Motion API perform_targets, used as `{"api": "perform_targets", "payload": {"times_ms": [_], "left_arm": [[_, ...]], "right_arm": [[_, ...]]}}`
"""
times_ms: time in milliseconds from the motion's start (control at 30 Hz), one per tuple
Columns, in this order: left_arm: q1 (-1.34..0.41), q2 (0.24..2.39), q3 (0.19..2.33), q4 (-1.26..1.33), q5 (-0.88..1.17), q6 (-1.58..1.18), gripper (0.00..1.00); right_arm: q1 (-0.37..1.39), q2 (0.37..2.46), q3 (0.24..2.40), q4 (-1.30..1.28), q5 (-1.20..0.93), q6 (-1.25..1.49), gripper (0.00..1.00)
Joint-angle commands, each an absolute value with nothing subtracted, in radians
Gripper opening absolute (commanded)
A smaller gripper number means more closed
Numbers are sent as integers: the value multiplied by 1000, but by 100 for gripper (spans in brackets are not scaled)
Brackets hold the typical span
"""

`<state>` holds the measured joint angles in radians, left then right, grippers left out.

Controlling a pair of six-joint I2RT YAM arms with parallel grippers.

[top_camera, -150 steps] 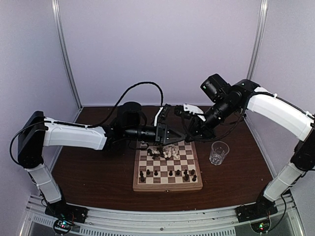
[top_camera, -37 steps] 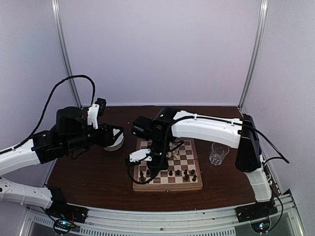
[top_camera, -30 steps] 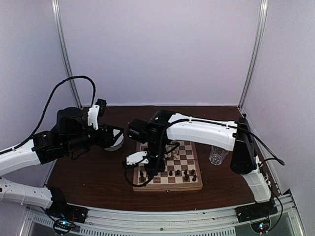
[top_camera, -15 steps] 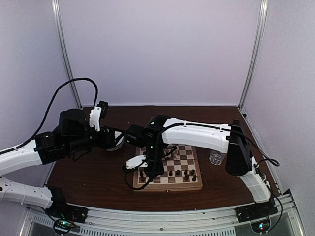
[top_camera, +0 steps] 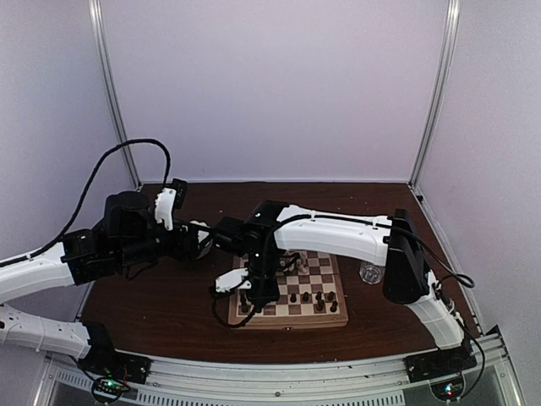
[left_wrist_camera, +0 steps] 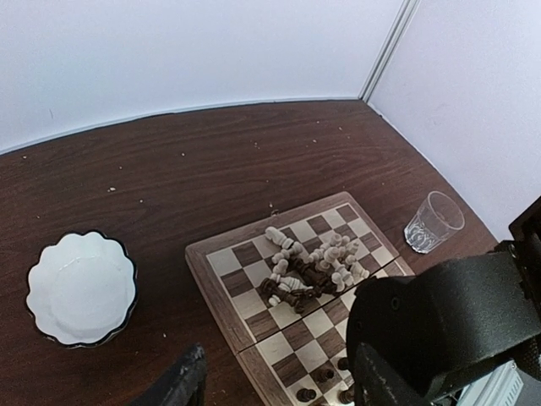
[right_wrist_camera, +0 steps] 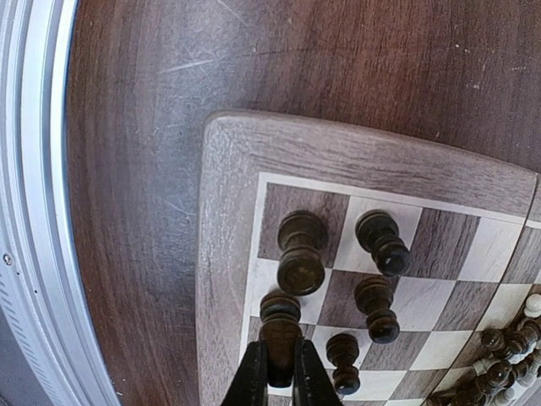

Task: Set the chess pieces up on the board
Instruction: Place the knight at g8.

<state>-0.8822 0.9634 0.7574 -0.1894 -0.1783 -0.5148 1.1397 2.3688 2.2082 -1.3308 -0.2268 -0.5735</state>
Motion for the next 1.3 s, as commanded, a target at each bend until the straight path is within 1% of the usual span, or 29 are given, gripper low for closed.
{"api": "perform_targets", "payload": {"times_ms": [0,467,833,1067,1267], "left_arm": [[-874,969,750,-149,-179,-523,60],[-874,997,756,-147,-163,-525,61],[-877,1003,755,-144,-163,-525,61],[-874,1006,754,-142,-161,-525,61],[-874,1006,764,-155,-170,-517,61]], "right_arm": [[1150,2392,2238,-1344,-211,-568,0],[1155,2420,2270,-1356,-217,-568,0],[1157,2409,2269,-1366,-206,-570,13],[1165,2391,2269,-1372,-200,-566,23],[1168,2354,2276,-1387,-186,-563,29]]}}
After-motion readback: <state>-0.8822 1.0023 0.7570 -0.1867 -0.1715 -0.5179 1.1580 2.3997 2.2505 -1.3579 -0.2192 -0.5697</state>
